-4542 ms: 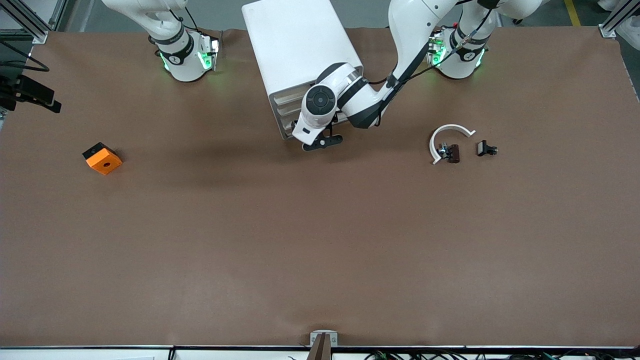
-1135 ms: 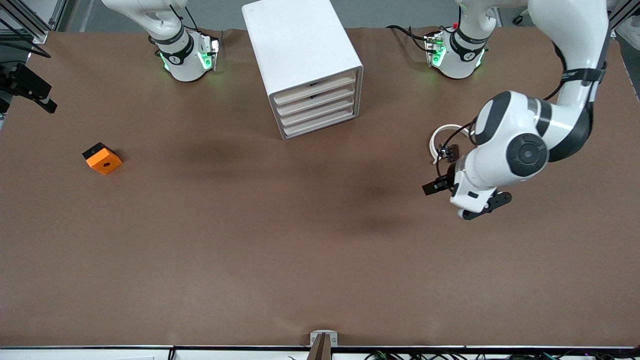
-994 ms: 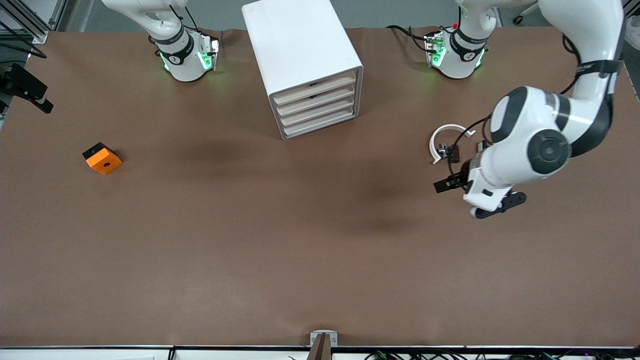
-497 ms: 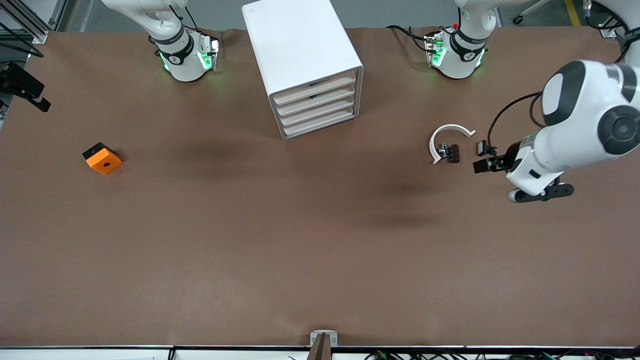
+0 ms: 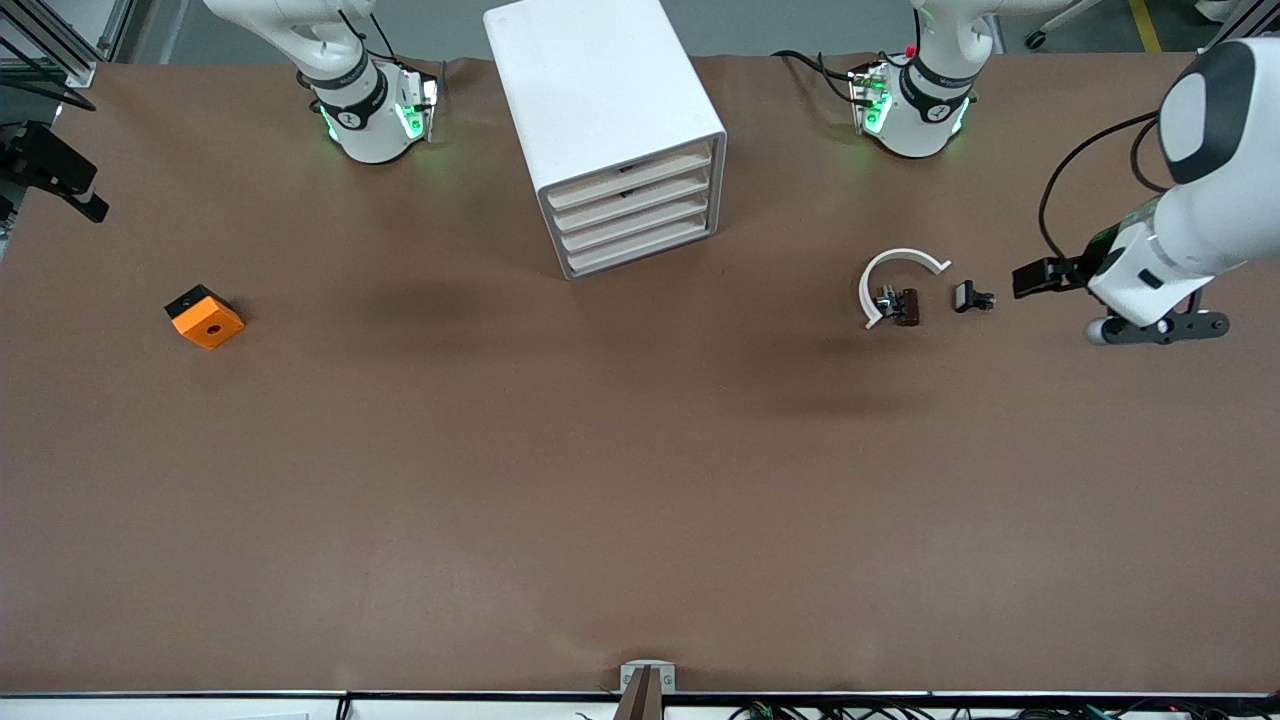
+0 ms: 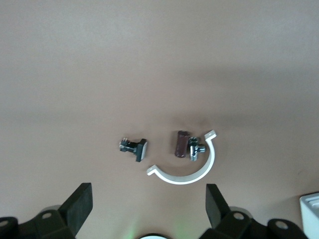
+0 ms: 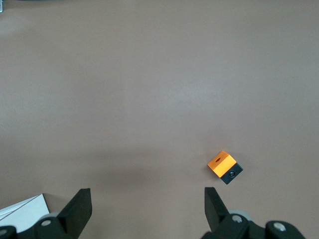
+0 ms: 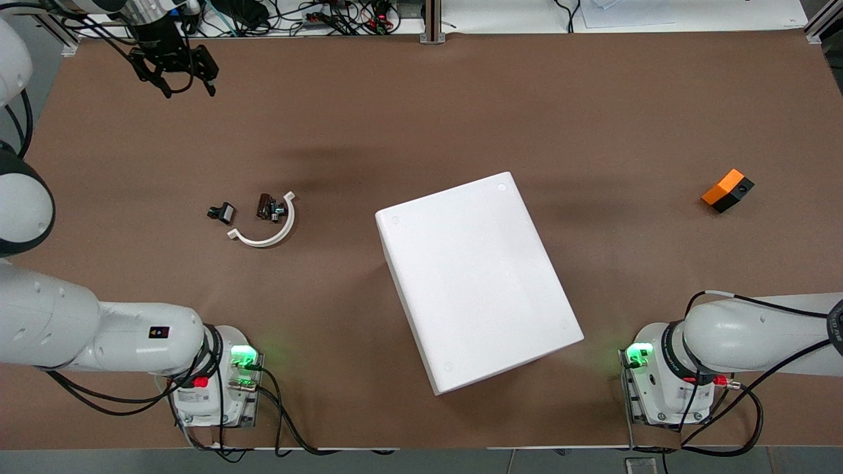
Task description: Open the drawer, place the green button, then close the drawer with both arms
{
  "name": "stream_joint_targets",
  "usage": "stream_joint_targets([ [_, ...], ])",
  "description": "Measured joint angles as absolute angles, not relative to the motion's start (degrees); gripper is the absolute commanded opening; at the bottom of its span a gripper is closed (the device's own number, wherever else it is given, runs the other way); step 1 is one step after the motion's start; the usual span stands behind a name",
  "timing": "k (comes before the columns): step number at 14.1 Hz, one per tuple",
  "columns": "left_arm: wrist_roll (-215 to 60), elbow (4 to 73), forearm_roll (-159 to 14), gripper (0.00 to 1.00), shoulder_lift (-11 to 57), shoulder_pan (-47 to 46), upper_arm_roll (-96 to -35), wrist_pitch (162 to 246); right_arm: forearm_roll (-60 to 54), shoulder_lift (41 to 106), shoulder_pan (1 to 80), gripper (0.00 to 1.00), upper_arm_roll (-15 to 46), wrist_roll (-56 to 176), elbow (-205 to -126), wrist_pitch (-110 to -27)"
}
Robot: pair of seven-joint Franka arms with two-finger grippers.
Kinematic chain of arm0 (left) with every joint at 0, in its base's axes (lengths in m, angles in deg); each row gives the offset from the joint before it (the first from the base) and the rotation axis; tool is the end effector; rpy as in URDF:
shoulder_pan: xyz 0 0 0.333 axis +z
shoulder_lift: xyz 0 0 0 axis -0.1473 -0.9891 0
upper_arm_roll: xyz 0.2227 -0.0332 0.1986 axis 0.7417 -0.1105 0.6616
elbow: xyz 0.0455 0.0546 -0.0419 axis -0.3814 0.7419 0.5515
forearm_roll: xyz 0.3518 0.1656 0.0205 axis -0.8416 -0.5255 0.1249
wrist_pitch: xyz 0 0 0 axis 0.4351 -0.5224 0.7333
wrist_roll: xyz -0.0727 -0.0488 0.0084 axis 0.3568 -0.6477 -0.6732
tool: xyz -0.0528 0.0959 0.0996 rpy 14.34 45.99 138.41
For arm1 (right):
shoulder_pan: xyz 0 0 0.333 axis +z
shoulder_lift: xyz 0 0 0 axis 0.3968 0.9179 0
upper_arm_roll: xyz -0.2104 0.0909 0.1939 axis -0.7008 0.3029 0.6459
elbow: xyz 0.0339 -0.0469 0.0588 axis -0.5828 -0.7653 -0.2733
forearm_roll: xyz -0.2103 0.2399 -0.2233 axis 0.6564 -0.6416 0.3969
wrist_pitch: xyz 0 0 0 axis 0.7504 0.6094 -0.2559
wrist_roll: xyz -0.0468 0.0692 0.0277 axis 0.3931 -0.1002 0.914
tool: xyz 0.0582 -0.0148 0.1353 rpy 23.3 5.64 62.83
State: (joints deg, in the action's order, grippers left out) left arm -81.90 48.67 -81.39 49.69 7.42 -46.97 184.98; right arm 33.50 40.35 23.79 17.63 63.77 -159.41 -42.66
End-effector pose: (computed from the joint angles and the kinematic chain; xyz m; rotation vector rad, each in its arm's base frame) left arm 0.5213 -0.0062 0.4291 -3.1225 -0.0380 0.3045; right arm 0.5032 -0.0284 0.6299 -3.1308 0.0484 -0.1633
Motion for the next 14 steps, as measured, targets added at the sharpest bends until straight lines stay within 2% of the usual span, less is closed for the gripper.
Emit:
stream_joint_targets([
  [2, -83.63, 51.23, -81.39, 1.00, 51.40, 7.33, -45.43, 186.09, 33.50, 40.35, 23.83, 1.00, 17.69, 63.77, -159.40, -42.69],
  [6, -84.82, 57.64, -81.39, 1.00, 54.42, 7.03, -44.70, 194.09, 33.50, 40.35, 23.87, 1.00, 17.71, 63.77, -159.39, -42.58],
  [10, -84.75, 53.70, -81.39, 1.00, 55.87, 6.57, -46.44, 195.20, 33.46, 40.35, 23.87, 1.00, 17.70, 63.79, -159.39, -40.24],
  [14, -84.38, 48.67, -81.39, 1.00, 56.54, 6.32, -47.75, 191.29, 33.46, 40.35, 23.87, 1.00, 17.61, 63.78, -159.35, -36.59],
])
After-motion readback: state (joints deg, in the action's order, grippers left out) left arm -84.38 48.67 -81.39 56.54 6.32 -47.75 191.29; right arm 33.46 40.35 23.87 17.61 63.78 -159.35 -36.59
